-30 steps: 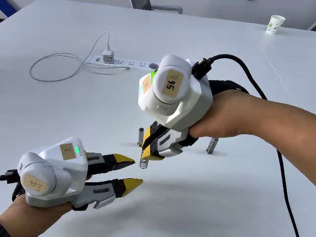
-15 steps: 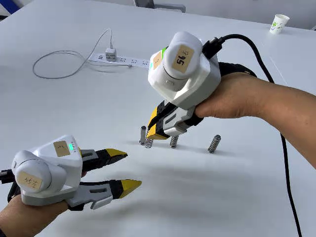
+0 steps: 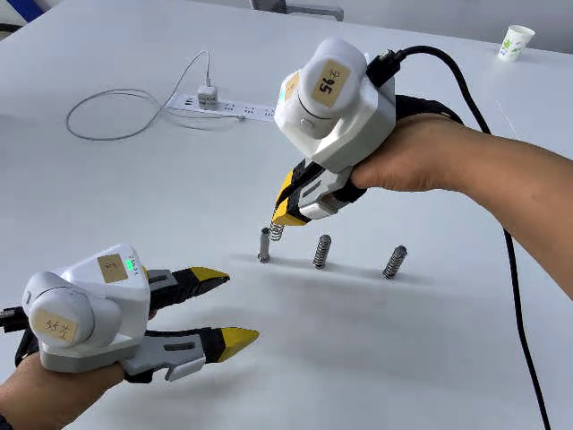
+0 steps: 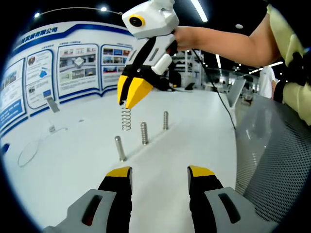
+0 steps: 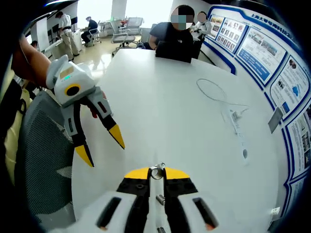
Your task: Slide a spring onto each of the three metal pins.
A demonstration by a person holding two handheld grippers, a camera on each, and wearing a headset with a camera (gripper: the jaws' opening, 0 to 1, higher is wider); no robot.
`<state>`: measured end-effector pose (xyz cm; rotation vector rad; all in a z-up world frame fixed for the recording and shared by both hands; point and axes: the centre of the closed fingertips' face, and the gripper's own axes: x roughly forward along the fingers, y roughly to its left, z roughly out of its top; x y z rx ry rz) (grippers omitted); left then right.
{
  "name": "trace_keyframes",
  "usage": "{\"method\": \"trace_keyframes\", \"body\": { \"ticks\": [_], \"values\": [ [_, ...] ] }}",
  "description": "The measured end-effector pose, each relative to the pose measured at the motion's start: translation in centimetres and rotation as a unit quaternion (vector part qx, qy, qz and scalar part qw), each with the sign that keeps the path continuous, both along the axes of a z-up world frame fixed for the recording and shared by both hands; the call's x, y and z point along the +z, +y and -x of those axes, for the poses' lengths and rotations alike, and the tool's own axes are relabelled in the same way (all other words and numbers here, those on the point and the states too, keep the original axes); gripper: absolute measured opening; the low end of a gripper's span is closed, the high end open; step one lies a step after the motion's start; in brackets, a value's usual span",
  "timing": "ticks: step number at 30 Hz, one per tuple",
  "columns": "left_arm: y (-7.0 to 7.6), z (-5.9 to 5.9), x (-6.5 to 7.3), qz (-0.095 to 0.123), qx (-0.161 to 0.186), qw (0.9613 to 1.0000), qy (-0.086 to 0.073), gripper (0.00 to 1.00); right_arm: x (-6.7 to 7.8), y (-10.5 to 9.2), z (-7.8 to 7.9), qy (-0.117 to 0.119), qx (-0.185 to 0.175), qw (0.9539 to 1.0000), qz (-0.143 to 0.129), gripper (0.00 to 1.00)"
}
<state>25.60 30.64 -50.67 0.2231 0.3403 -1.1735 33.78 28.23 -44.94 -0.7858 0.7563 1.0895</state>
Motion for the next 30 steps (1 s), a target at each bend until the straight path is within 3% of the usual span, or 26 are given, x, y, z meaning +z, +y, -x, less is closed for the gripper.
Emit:
{"method": "trace_keyframes", "body": {
  "ticks": [10,30],
  "values": [
    [0.3,-0.3,0.0,0.001,0.005,1.0,0.001,0.48,-0.8,0.4,-1.1,-0.004,-0.002,1.0,0.008,0.11],
    [1.0,-0.6,-0.1,0.0,0.013,0.9999,0.004,0.47,-2.9,0.8,-1.4,0.01,0.001,0.9995,0.03,0.11]
  ]
}}
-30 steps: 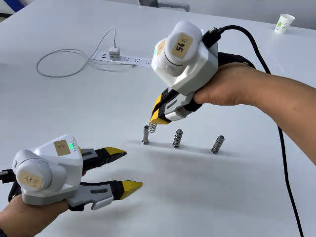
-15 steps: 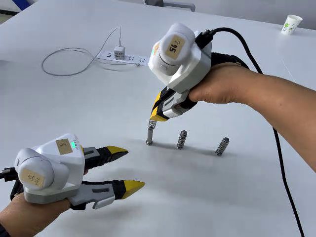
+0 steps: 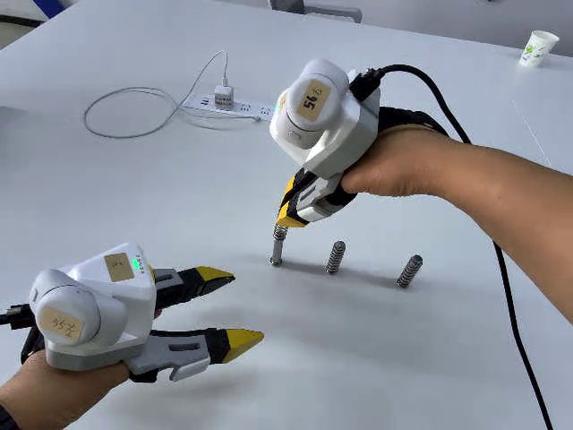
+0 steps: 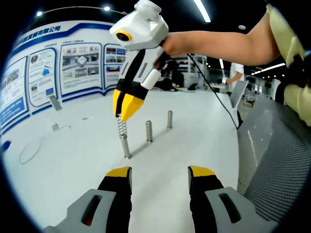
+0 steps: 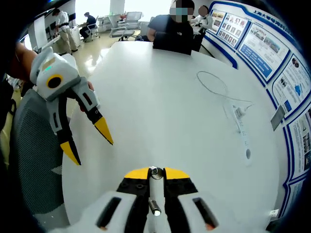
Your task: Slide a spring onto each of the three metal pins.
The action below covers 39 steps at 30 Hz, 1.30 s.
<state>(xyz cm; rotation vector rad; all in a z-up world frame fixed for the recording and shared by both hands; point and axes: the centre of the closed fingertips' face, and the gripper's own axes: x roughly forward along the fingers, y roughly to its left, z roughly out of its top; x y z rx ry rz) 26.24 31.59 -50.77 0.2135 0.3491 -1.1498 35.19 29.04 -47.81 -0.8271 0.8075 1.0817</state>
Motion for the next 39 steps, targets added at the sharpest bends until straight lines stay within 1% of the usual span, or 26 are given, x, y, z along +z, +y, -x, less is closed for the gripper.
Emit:
{"method": "trace_keyframes", "body": {
  "ticks": [7,11,20,28,33,34,35,39],
  "values": [
    [0.2,0.0,-0.1,-0.001,0.002,1.0,0.002,0.47,-1.1,0.1,0.2,0.007,0.001,0.9999,0.011,0.11],
    [0.2,0.0,-0.2,-0.001,0.002,1.0,0.002,0.47,-1.5,0.3,0.2,0.009,-0.003,0.9999,0.009,0.11],
    [0.2,0.1,-0.3,-0.002,0.002,1.0,0.004,0.47,-2.8,0.7,0.8,0.022,-0.003,0.9997,0.008,0.11],
    [0.5,-0.1,-0.3,-0.002,0.006,1.0,0.004,0.47,-4.2,0.7,0.3,0.02,-0.008,0.9997,0.014,0.11],
    [0.5,-0.1,-0.5,-0.003,0.006,1.0,0.006,0.47,-5.0,0.5,0.5,0.021,-0.001,0.9995,0.025,0.12],
    [0.5,-0.1,-0.5,-0.003,0.006,1.0,0.006,0.47,-5.1,0.6,0.4,0.019,0.001,0.9995,0.026,0.12],
    [0.5,-0.1,-0.5,-0.002,0.007,1.0,0.005,0.47,-5.0,0.7,0.3,0.016,0.002,0.9997,0.02,0.12],
    [0.5,-0.2,-0.4,-0.002,0.007,1.0,0.005,0.47,-5.1,0.7,0.2,0.017,0.001,0.9996,0.022,0.12]
  ]
}}
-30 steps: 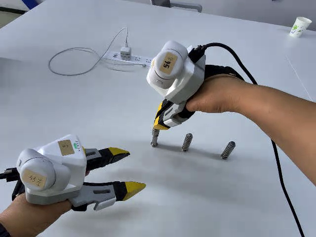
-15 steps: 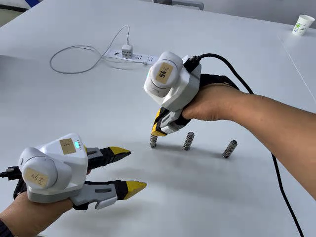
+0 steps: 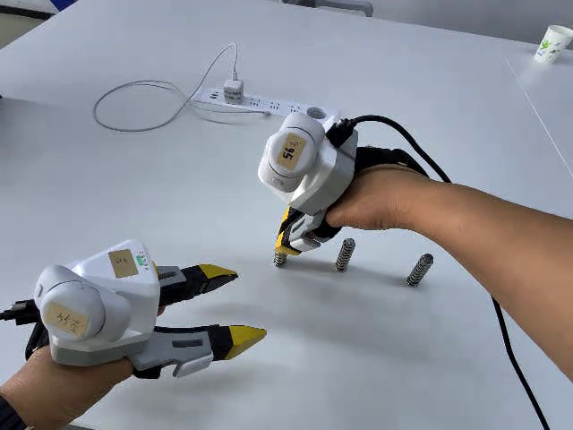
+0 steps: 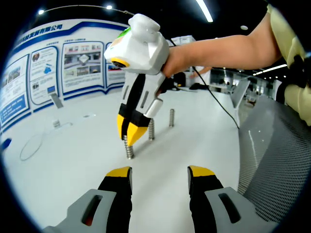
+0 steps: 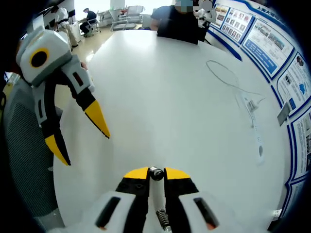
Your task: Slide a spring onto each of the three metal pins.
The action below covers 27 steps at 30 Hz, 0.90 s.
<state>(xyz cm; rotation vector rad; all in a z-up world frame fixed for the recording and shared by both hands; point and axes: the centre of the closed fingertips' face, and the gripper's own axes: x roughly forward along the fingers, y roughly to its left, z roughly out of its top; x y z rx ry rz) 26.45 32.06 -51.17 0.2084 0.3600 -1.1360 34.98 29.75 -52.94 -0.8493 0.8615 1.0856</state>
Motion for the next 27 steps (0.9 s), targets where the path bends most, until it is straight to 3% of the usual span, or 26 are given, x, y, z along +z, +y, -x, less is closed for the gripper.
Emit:
{"method": "trace_keyframes", "body": {
  "ticks": [4,15,27],
  "values": [
    [0.0,0.0,0.1,0.0,0.0,1.0,0.0,0.47,0.0,0.1,0.0,-0.001,-0.003,0.9999,-0.01,0.18],
    [0.0,-0.1,0.4,0.001,0.003,1.0,-0.003,0.47,1.2,-1.0,-0.1,-0.001,-0.03,0.9987,-0.042,0.22],
    [0.0,-0.3,0.7,0.001,0.005,1.0,-0.005,0.48,3.2,-2.9,0.1,-0.011,-0.064,0.9936,-0.092,0.25]
  ]
}}
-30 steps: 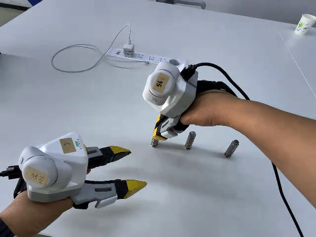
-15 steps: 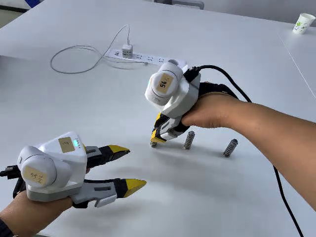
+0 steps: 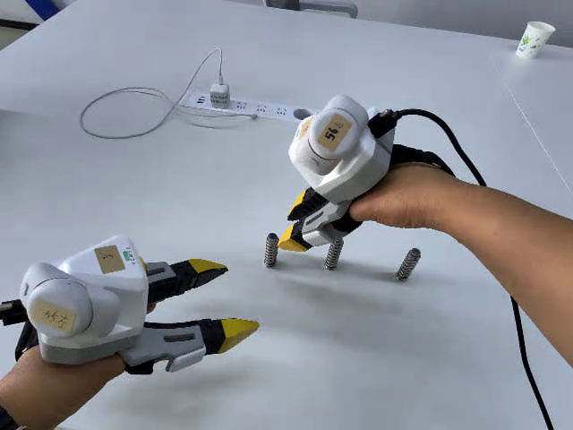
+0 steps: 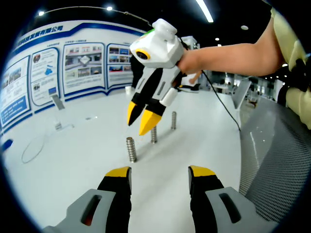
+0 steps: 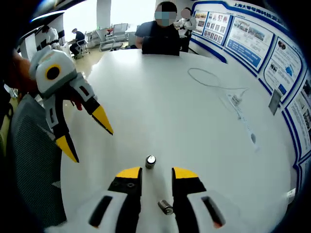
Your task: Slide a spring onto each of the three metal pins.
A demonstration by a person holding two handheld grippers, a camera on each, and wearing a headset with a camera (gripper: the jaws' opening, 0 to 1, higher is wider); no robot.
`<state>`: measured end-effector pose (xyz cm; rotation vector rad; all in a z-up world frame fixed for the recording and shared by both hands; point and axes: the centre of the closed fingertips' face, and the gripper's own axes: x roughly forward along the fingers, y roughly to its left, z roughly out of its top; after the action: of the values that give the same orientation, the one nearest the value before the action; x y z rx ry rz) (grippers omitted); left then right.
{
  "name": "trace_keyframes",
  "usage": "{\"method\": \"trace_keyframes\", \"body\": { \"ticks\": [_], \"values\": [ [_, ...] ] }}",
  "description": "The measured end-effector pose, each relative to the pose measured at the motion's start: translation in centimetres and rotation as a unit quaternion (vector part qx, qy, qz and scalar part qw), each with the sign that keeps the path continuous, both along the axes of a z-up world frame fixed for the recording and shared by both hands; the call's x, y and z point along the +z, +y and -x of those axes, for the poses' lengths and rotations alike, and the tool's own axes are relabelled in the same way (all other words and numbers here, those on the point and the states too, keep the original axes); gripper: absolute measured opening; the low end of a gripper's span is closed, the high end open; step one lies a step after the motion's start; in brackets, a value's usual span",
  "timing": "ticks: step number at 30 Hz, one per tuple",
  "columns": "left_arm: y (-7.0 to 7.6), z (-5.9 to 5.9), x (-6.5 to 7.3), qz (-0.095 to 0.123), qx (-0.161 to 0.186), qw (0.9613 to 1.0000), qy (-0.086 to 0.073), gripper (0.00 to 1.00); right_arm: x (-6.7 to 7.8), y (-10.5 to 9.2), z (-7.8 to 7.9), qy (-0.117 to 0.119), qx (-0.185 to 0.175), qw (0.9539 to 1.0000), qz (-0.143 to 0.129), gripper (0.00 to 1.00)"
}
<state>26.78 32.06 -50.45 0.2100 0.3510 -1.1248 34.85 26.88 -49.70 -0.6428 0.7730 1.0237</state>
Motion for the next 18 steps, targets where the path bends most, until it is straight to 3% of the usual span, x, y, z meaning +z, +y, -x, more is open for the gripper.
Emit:
{"method": "trace_keyframes", "body": {
  "ticks": [18],
  "values": [
    [-0.2,-0.3,0.5,-0.001,0.001,1.0,-0.002,0.49,1.8,-5.3,0.8,-0.033,-0.068,0.9957,-0.053,0.31]
  ]
}}
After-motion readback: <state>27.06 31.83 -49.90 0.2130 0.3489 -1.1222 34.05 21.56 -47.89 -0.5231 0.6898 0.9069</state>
